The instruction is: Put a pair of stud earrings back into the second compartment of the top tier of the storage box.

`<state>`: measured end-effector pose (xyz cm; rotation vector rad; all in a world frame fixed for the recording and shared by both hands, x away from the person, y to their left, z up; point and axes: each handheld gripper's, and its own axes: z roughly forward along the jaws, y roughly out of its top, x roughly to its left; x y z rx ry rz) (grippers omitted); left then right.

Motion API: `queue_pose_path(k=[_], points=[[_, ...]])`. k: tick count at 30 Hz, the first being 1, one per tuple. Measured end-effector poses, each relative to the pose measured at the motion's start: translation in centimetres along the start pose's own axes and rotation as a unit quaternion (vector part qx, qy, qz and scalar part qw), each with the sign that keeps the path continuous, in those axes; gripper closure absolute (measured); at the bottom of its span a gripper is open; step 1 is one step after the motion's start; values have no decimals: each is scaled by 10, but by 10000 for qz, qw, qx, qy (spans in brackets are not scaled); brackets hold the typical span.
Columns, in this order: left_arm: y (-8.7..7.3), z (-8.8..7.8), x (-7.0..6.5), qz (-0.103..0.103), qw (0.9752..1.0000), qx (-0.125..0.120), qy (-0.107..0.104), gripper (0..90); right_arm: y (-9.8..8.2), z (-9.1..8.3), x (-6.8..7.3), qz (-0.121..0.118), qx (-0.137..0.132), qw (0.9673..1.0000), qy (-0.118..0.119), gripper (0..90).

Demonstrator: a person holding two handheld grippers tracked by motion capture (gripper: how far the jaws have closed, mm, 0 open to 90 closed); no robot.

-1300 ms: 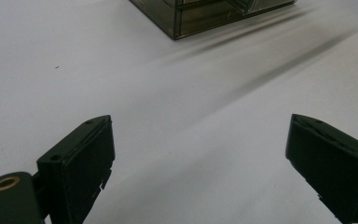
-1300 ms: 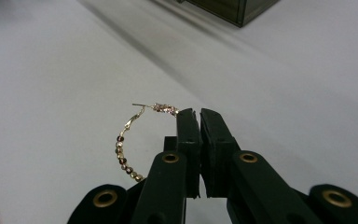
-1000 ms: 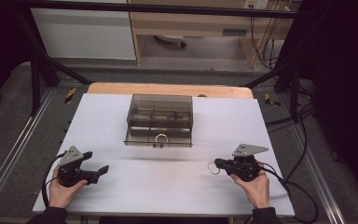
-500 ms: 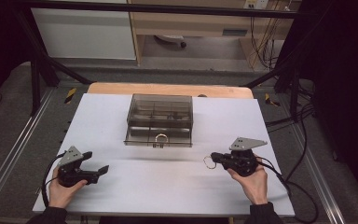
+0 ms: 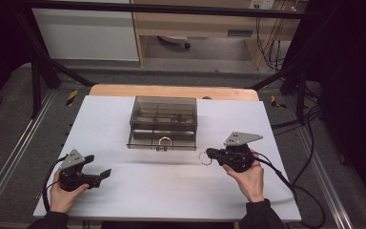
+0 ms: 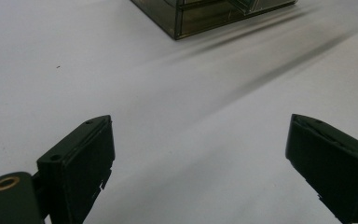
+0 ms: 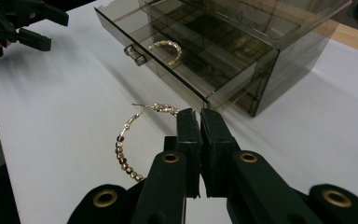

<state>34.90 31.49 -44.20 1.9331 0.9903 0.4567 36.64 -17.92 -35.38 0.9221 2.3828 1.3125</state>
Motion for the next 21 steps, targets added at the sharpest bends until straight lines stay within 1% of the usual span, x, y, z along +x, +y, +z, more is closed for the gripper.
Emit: queue_pose_path(k=[3, 4, 10, 13, 14, 15, 17, 20, 21], points=[[0, 0, 0, 2, 10000, 1, -1, 78, 9, 6, 3, -58, -15, 10000, 7, 875], [0, 0, 0, 2, 10000, 1, -1, 78, 9, 6, 3, -58, -15, 10000, 7, 875], [0, 0, 0, 4, 10000, -4, 2, 78, 24, 17, 8, -107, -45, 9999, 27, 875], [0, 0, 0, 1, 10000, -4, 3, 78, 28, 21, 10, -122, -62, 9999, 43, 875], [0, 0, 0, 4, 10000, -5, 3, 78, 32, 24, 12, -142, -73, 9999, 60, 875], [0, 0, 0, 8, 10000, -4, 2, 78, 32, 24, 12, -142, -73, 9999, 60, 875], [0, 0, 0, 8, 10000, -3, 2, 78, 38, 31, 14, -174, -94, 9998, 66, 875], [0, 0, 0, 5, 10000, -5, 0, 78, 41, 35, 16, -197, -88, 9997, 61, 875], [0, 0, 0, 4, 10000, -6, 0, 78, 45, 39, 17, -215, -78, 9997, 78, 875]])
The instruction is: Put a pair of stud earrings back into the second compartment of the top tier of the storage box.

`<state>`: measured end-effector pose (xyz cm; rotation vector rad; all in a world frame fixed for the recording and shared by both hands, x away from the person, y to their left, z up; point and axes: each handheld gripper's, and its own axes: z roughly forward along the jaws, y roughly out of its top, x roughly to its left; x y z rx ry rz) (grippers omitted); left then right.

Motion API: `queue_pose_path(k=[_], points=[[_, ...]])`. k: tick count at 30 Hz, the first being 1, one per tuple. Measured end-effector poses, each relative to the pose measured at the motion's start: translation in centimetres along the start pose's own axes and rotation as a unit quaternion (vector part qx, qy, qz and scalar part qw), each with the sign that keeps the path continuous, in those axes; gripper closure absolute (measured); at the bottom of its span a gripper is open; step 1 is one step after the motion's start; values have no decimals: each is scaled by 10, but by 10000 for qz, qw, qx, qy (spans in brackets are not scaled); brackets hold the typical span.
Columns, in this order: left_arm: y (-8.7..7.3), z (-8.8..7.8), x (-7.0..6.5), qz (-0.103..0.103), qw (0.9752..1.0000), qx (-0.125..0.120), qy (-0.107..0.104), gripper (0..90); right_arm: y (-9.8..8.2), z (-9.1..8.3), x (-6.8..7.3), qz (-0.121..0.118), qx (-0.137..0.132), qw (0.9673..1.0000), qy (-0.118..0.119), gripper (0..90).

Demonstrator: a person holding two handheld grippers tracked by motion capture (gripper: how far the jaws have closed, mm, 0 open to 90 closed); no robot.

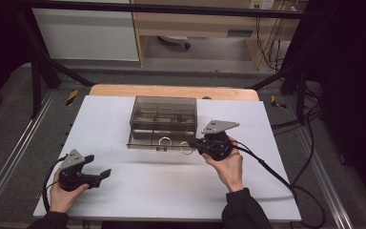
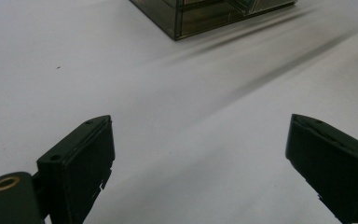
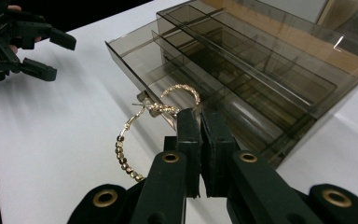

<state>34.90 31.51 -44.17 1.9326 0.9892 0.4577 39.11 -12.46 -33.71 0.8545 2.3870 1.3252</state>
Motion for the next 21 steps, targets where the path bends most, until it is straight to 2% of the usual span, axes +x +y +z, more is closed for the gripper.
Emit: queue_pose_path(k=[21], points=[[0, 0, 0, 0, 10000, 5, -8, 79, 27, 41, 8, -60, -3, 10000, -33, 875]])
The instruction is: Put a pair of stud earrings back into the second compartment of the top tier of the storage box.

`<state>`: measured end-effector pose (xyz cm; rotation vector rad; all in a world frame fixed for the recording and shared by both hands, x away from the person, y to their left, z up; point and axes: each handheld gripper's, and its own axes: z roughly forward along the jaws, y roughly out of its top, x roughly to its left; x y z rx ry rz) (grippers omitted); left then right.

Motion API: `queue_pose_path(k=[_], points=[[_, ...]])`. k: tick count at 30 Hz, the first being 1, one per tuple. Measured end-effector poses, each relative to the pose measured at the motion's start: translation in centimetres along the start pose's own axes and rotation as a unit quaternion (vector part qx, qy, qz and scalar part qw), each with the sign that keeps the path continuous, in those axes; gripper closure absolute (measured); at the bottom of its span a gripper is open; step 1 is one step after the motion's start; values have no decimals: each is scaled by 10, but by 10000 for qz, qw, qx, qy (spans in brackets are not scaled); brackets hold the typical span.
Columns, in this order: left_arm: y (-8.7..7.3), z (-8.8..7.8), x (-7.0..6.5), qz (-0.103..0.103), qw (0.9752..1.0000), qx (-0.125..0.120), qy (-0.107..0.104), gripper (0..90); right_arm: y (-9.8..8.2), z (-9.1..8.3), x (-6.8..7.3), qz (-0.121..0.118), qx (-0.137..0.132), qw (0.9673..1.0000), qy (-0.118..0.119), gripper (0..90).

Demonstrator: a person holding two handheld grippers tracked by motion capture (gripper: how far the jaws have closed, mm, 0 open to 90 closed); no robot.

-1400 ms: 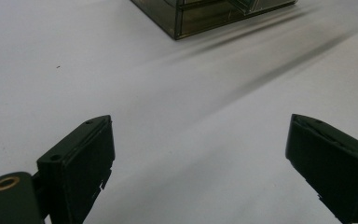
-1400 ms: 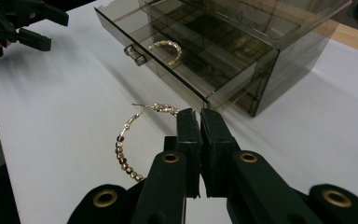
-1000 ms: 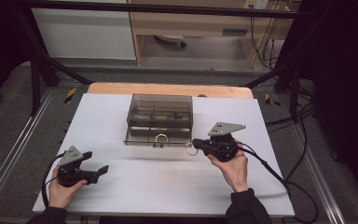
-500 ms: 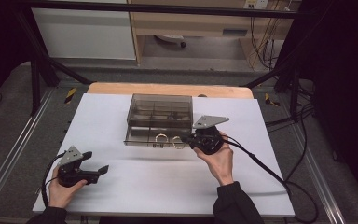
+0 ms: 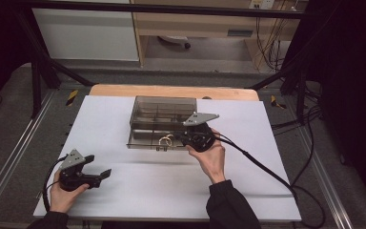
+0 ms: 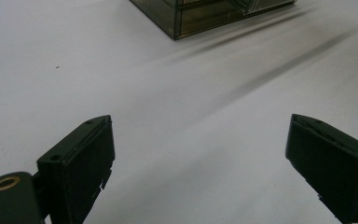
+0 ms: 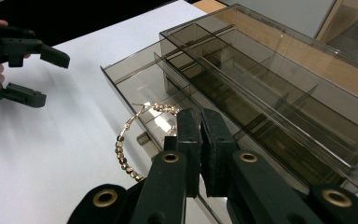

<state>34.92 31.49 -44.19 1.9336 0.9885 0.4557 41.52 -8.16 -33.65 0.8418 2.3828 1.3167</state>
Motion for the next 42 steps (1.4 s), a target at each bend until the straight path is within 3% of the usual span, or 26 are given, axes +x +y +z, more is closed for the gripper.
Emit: queue_pose_path(k=[27, 42], points=[[0, 0, 0, 2, 10000, -6, -4, 80, 3, 55, -1, 73, 118, 9999, -32, 874], [0, 0, 0, 2, 10000, -11, -6, 80, -6, 70, 0, -27, 251, 9996, -96, 873]])
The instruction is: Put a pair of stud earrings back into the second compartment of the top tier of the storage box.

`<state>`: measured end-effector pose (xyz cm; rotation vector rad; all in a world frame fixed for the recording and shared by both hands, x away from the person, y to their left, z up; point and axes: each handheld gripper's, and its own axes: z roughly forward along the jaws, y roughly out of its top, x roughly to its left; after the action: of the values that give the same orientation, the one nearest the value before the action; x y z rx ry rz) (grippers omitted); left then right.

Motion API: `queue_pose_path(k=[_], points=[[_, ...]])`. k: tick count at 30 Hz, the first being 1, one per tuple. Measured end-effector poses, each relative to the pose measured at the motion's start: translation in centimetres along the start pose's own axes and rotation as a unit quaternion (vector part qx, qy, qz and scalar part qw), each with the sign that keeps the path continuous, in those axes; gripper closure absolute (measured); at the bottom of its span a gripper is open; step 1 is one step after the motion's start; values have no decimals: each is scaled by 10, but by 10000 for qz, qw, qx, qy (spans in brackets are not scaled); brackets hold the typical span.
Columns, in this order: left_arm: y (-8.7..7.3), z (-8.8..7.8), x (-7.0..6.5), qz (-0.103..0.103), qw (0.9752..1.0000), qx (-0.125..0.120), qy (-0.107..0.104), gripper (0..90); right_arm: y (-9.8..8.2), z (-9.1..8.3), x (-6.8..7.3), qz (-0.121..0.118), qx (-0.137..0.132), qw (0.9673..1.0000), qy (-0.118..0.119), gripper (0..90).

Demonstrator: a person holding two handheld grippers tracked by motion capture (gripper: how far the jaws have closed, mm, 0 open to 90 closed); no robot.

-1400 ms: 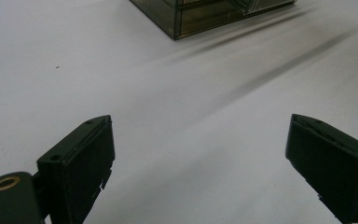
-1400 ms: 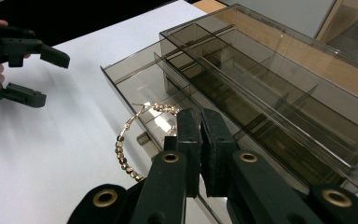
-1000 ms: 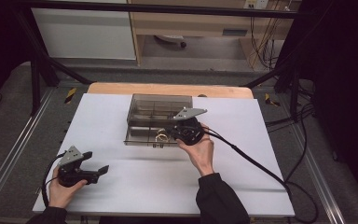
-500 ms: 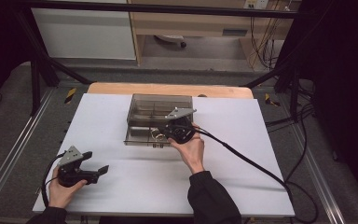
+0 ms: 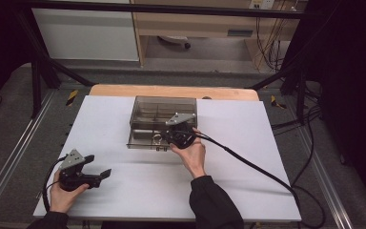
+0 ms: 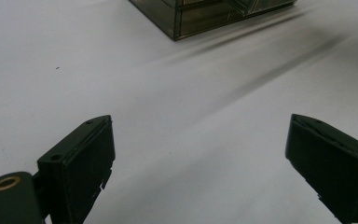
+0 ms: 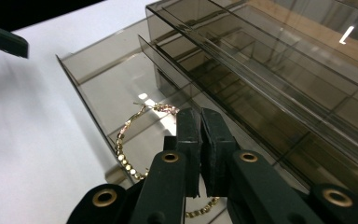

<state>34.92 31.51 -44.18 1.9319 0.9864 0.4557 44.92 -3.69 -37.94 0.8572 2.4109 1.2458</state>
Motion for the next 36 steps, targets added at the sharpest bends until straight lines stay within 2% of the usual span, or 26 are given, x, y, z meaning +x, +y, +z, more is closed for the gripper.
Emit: queue_pose_path(k=[3, 9, 15, 21, 26, 30, 31, 32, 36], points=[[0, 0, 0, 1, 10000, 9, -3, 80, -1, 1, -1, -78, 99, 9998, -162, 872], [0, 0, 0, 2, 10000, 9, 4, 80, -3, 4, -3, -136, 257, 9991, -295, 871], [0, 0, 0, 3, 10000, 4, 1, 80, -4, 4, -3, -162, 237, 9991, -305, 851], [0, 0, 0, -12, 10000, -13, 1, 80, 0, -8, -3, -86, -15, 9997, -230, 753], [0, 0, 0, -6, 10000, 5, -2, 80, -1, -25, -8, 140, -173, 9997, -94, 614], [0, 1, -1, -12, 10000, -2, 8, 80, -7, -41, -12, 219, -296, 9992, -142, 504], [0, 1, -1, -13, 10000, 0, 4, 80, -11, -50, -15, 278, -356, 9988, -164, 429], [0, 1, -1, -13, 10000, 0, 4, 80, -11, -50, -15, 278, -356, 9988, -164, 429], [0, 1, -1, -15, 10000, 14, -1, 80, -20, -65, -20, 398, -407, 9982, -202, 324]])
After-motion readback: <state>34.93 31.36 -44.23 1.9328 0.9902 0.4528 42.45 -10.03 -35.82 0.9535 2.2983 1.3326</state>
